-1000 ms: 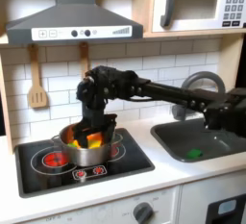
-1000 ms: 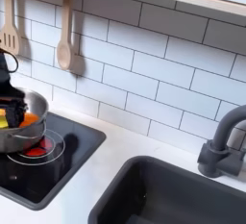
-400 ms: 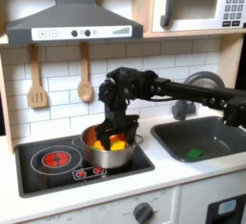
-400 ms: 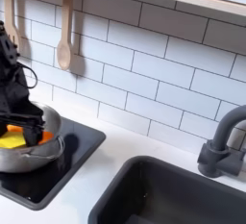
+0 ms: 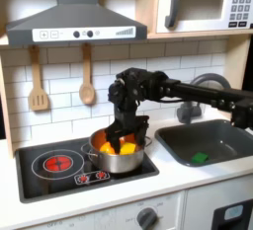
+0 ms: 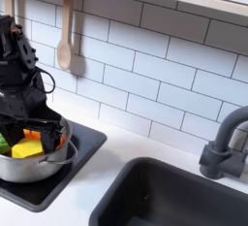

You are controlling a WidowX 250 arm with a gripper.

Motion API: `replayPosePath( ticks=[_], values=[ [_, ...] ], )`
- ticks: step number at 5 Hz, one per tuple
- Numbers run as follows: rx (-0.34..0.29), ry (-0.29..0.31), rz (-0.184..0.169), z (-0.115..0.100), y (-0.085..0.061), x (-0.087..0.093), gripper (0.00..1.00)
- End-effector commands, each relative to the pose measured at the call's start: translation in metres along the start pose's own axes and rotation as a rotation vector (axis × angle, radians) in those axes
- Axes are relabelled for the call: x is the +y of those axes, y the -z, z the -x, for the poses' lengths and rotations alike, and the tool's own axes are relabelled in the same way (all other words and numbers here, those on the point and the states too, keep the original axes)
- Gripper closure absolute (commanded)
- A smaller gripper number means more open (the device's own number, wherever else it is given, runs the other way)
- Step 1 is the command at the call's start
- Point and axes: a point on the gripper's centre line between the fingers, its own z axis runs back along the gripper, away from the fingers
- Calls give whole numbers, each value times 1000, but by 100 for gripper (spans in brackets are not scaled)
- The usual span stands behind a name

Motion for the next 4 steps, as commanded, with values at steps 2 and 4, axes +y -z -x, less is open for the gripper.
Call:
replayPosePath(
  ticks=[2, 4],
  values=[
    [-67, -14, 4, -19, -29, 3, 0],
    [-29, 10, 74, -7, -36, -14, 0]
  ],
)
